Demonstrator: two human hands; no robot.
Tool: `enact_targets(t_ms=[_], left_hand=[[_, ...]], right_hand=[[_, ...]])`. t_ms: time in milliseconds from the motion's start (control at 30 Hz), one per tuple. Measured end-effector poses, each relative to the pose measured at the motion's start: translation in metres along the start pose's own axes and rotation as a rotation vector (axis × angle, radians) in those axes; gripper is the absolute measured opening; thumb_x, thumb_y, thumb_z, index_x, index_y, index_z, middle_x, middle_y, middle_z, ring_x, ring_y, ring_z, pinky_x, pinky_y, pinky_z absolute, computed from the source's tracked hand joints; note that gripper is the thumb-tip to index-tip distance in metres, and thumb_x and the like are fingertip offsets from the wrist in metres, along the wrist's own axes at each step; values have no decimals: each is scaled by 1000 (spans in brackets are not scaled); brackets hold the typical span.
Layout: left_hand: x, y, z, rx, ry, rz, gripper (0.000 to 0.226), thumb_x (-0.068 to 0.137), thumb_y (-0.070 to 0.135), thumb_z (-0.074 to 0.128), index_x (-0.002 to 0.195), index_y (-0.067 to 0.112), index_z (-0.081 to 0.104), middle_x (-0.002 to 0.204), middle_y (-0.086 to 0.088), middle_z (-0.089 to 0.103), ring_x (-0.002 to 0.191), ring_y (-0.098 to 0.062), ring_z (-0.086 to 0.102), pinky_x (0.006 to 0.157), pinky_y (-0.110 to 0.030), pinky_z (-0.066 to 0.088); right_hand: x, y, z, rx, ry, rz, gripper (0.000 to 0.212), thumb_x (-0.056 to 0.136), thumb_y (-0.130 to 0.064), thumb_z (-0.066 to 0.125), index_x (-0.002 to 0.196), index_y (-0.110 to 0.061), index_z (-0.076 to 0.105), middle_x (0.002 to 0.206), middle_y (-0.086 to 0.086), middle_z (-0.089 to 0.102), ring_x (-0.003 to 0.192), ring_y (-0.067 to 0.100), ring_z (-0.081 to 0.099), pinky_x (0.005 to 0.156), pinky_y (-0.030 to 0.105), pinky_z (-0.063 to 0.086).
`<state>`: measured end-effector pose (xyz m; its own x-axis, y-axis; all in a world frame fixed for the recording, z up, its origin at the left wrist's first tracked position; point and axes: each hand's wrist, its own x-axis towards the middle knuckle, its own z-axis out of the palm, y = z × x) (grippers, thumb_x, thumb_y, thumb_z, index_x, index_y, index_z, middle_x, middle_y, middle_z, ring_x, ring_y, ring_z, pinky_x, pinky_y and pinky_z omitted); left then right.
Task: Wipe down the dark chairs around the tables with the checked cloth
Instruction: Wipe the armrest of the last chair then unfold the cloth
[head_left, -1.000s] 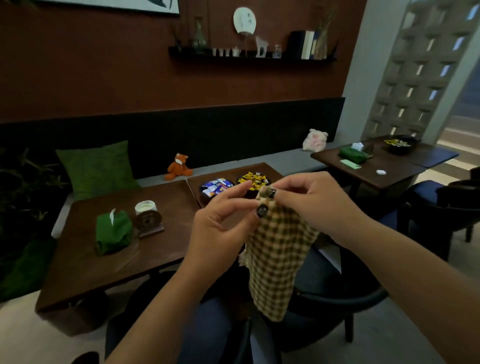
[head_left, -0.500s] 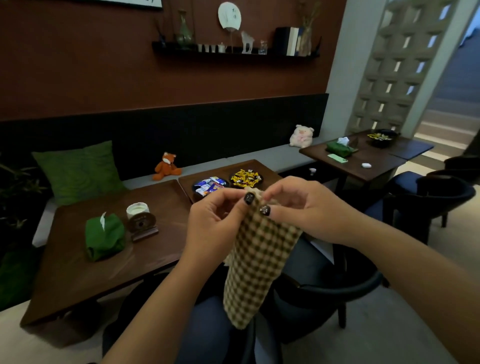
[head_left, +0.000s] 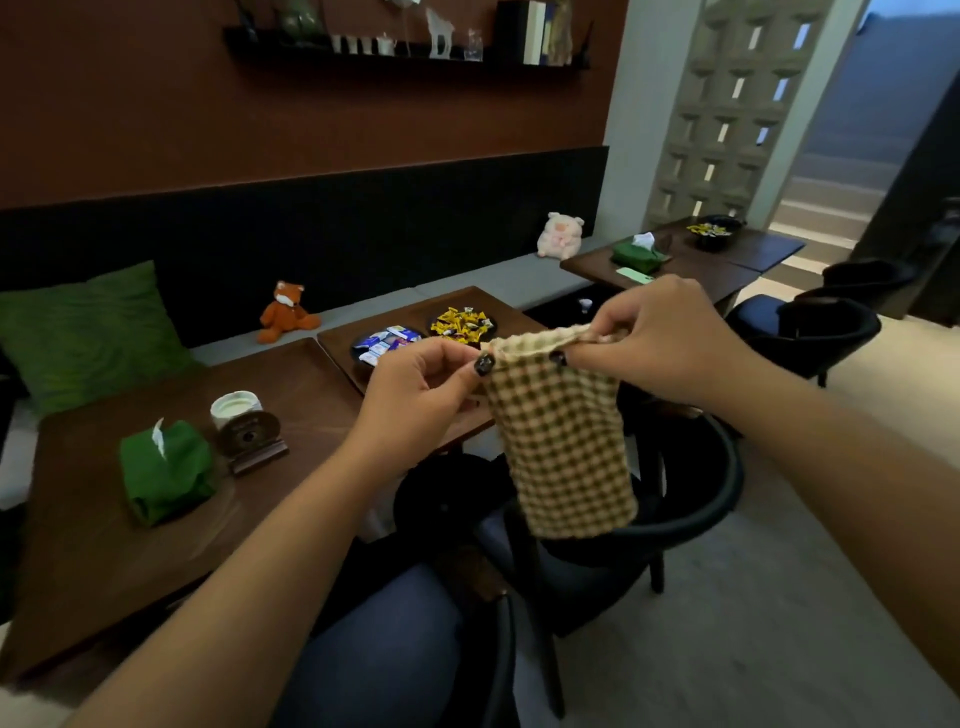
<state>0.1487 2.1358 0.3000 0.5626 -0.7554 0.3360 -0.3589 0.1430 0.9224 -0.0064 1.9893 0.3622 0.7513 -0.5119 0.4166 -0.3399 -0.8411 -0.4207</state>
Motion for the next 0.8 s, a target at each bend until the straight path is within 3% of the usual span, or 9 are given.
enact_targets(t_ms=[133,300,500,633,700,800], left_hand=[[15,5,18,-121,-16,-17,8,88,6,65,95,5,70,86,-1,73,78,-6,70,67,-19,56],[39,6,62,-202,8,12,6,90,8,62,91,12,67,90,2,71,84,-7,68,78,-24,57],[72,-4,157,-119,160,20,7,98,24,52,93,26,56,92,7,63,81,-2,60,73,-23,53],[94,-3,234,-92,233,3,2,97,31,51,99,29,52,97,5,62,88,-6,60,73,-19,50],[107,0,275,-185,192,-62,22,90,39,56,108,28,52,97,9,66,90,-2,64,76,-19,52],[123,1,333,-302,-40,-236,62,74,44,70,128,20,49,105,7,72,96,-5,69,81,-26,56]], right_hand=[[-1,14,-12,-24,32,-38,13,70,-30,79,70,-21,71,59,-19,58,62,-6,54,57,6,38],[-3,55,-26,61,33,-12,6,78,-17,75,82,-17,72,69,-19,64,66,-9,60,58,6,42],[-3,128,-45,309,122,99,33,81,-16,73,111,-21,61,75,2,72,69,6,67,70,22,54],[-3,192,-59,583,245,226,37,84,-11,71,119,-17,60,84,-3,72,80,5,69,70,17,55],[-3,229,-72,666,269,280,37,84,-8,70,119,-15,62,94,-4,72,84,2,69,70,16,55],[-1,283,-97,640,296,308,26,81,-8,73,106,-15,70,91,-5,73,82,1,69,71,18,57]])
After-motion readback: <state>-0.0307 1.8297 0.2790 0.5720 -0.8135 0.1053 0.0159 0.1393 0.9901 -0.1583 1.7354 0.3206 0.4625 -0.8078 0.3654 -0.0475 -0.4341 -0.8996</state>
